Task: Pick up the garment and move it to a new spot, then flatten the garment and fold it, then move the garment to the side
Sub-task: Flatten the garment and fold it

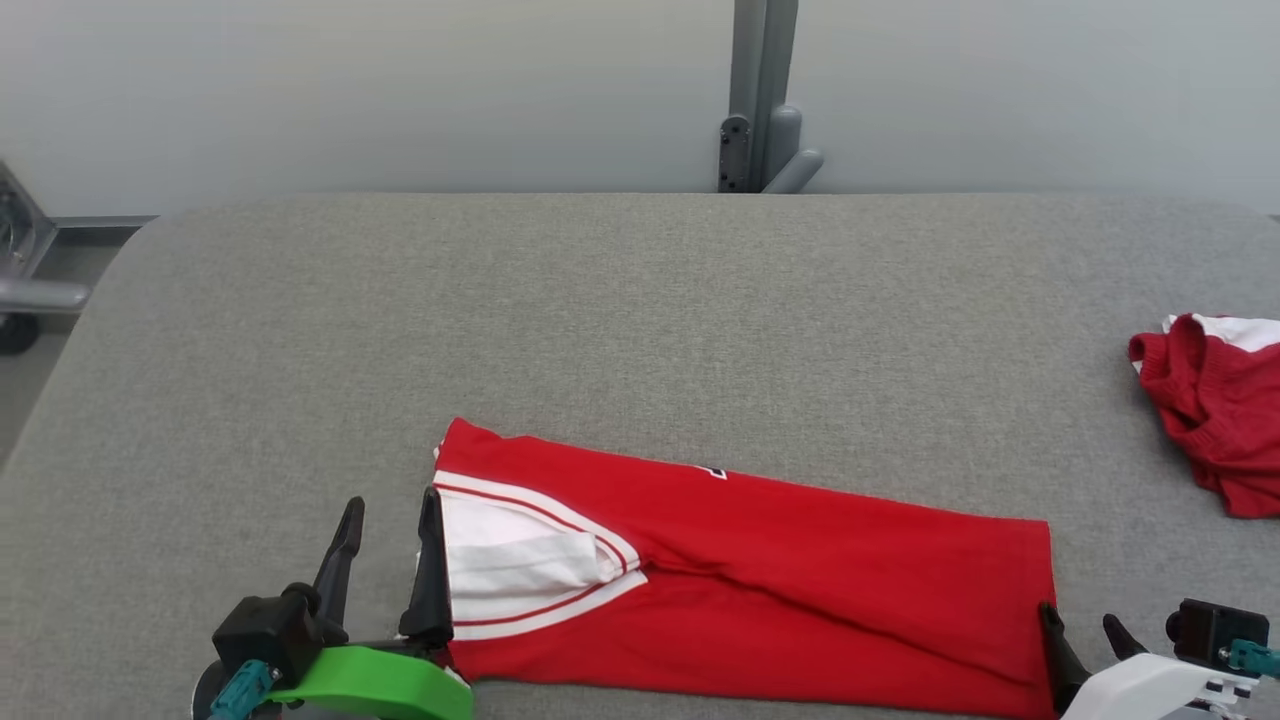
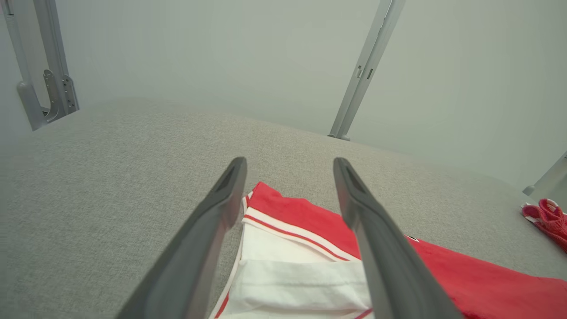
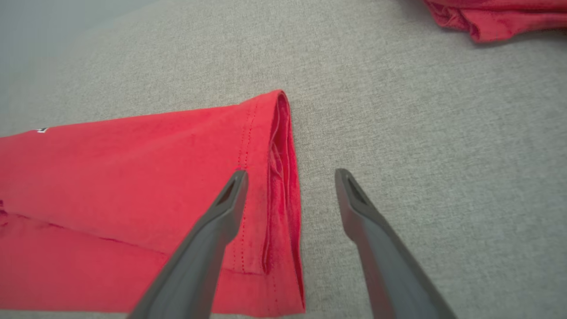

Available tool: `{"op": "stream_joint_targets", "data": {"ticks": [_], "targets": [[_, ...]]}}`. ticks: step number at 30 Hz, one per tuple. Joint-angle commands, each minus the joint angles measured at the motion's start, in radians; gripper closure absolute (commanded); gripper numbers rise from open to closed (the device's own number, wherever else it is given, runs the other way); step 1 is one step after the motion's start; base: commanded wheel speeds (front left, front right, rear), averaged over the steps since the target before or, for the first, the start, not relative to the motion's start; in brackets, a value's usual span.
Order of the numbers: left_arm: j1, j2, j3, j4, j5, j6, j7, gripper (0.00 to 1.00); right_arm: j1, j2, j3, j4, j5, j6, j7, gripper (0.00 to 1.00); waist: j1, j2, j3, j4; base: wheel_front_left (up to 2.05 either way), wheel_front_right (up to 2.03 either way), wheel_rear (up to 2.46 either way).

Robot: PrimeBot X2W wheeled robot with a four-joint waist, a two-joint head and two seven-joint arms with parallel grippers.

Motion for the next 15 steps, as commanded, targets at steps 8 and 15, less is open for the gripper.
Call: {"op": "stream_joint_targets", "data": {"ticks": [8,15], "targets": [[0.019,-0.011,0.001,-0.002,0.022,0.005,-0.005,0.0,-0.073,0.013,-0.029,0.185,-0.006,0.0,0.047,0.0,0.0,0.0,-0.006,0.093,0.0,0.0,0.0],[0.029,-0.018,0.021,0.003,0.025,0.004,-0.005,0.0,-0.08,0.025,0.014,0.242,0.038,0.0,0.056,0.71,0.0,0.0,0.0,0.102,0.0,0.0,0.0]]}}
